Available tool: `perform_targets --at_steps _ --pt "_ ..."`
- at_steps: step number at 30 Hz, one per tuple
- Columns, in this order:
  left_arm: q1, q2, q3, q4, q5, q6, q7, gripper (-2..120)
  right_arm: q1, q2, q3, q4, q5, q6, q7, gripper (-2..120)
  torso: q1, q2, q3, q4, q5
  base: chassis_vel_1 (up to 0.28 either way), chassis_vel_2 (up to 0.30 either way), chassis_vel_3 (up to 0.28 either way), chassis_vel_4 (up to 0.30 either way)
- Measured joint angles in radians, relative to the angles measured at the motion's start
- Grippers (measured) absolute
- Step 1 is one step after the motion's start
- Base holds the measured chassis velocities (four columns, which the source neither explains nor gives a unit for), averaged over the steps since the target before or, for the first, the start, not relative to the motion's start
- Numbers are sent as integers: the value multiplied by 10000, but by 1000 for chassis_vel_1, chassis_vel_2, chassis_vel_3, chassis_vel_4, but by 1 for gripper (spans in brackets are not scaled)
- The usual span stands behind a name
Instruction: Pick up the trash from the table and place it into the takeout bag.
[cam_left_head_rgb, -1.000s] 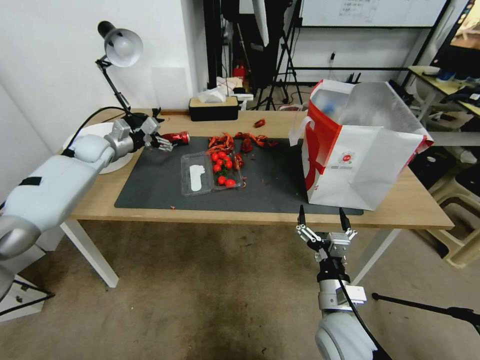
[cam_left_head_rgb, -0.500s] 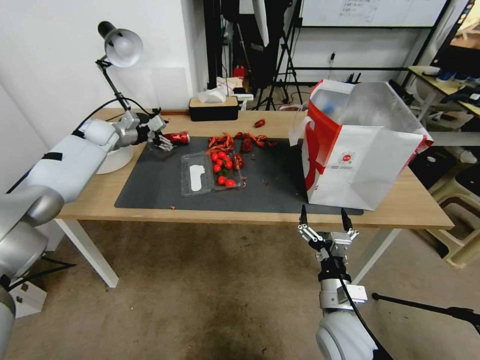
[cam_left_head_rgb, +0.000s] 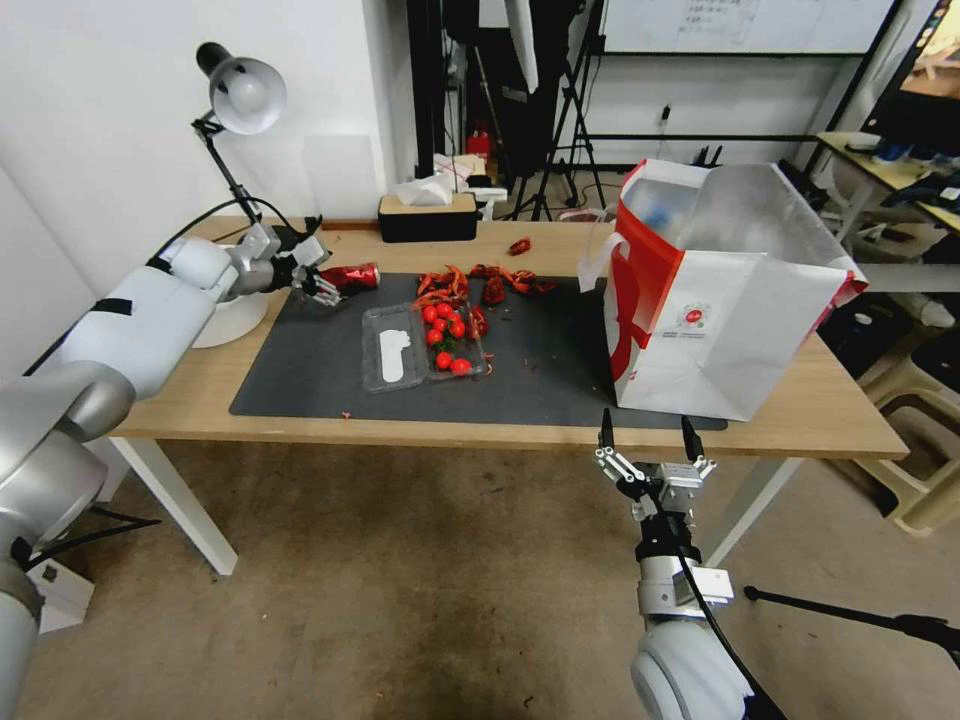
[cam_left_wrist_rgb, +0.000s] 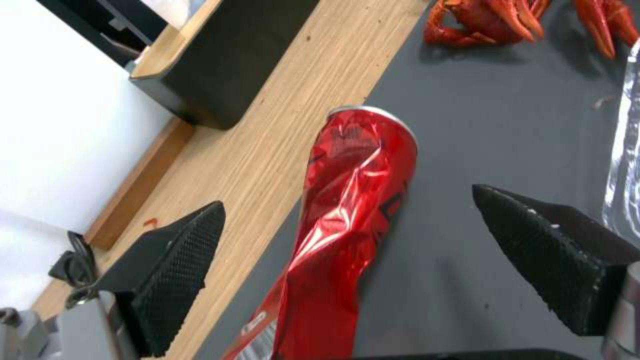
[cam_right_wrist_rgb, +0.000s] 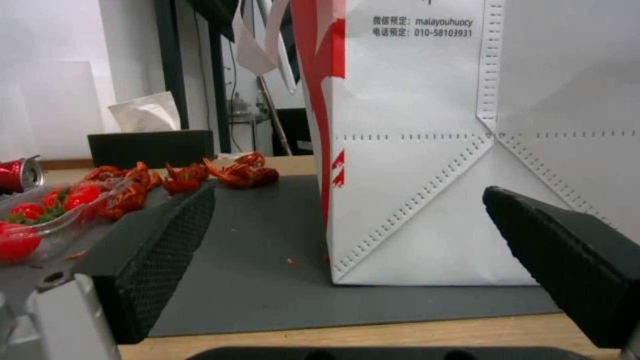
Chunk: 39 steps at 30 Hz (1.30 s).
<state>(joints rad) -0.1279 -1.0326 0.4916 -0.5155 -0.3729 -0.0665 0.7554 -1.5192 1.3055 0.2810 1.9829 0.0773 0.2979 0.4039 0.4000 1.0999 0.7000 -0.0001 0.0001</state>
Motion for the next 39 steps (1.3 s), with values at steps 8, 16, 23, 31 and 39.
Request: perform_targets --at_steps 8,16,23,31,39 --pt "-53 -312 174 313 22 125 -52 83 -8 -39 55 0 21 17 26 100 0 0 0 1 0 0 0 0 0" --pt "-126 -478 180 660 223 109 -110 55 -36 -35 64 2 24 40 38 99 0 0 0 2 0 0 0 0 0" --pt "-138 -526 180 725 403 72 -164 46 -29 -28 60 -30 25 48 43 99 0 0 0 1 0 0 0 0 0" --pt "-99 -534 147 783 565 -100 -260 27 -10 -43 61 -42 24 52 49 99 -1 3 -1 1 0 0 0 0 0" --pt "-51 -519 71 787 620 -240 -288 11 -1 -28 57 -57 24 53 54 99 0 2 0 2 -1 0 0 0 0"
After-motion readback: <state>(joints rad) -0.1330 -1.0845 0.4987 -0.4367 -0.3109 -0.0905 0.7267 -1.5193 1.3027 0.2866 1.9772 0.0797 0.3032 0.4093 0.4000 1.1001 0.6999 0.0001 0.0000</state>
